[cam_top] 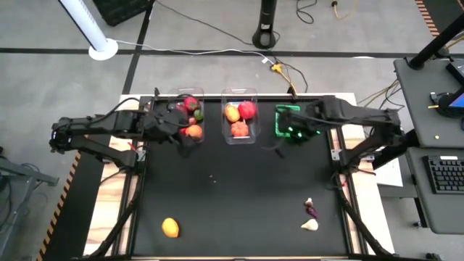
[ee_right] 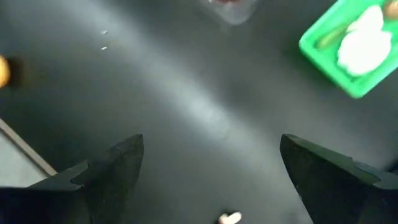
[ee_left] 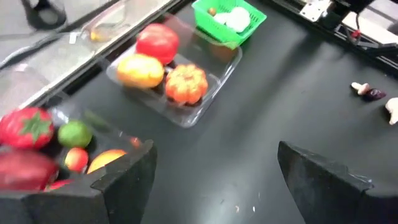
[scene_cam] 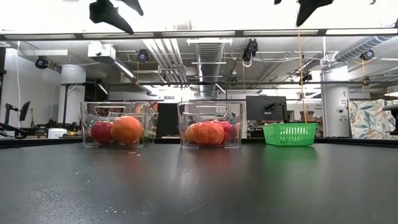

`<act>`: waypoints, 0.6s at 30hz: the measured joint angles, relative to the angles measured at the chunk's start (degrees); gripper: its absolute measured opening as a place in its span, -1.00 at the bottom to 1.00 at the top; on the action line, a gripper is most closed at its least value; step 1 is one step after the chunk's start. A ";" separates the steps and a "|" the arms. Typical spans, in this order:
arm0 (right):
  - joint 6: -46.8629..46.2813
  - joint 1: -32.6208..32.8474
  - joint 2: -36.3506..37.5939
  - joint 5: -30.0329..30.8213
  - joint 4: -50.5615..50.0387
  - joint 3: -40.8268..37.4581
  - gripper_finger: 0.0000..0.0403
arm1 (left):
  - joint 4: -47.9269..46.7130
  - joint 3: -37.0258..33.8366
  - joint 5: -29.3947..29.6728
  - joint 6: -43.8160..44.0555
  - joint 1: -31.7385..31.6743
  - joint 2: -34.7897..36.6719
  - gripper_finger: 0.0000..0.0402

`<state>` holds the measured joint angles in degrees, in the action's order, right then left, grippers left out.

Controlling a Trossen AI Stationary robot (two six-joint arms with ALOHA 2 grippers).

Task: Sort produce into baskets
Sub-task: Put the mushroom into the green bin

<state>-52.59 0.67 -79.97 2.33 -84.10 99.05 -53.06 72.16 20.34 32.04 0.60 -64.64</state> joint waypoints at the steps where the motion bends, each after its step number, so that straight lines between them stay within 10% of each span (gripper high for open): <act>1: -2.63 1.66 0.64 0.04 -0.06 -0.52 0.83 | 1.21 0.00 -0.02 -1.27 0.00 -0.65 0.57; 18: -48.73 30.38 5.69 -6.16 3.41 -20.62 0.83 | 3.81 0.07 -0.33 -9.11 -0.24 -7.87 0.57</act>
<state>-101.33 31.05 -74.28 -3.83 -80.68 78.43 -49.25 72.23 20.01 22.93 0.36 -72.51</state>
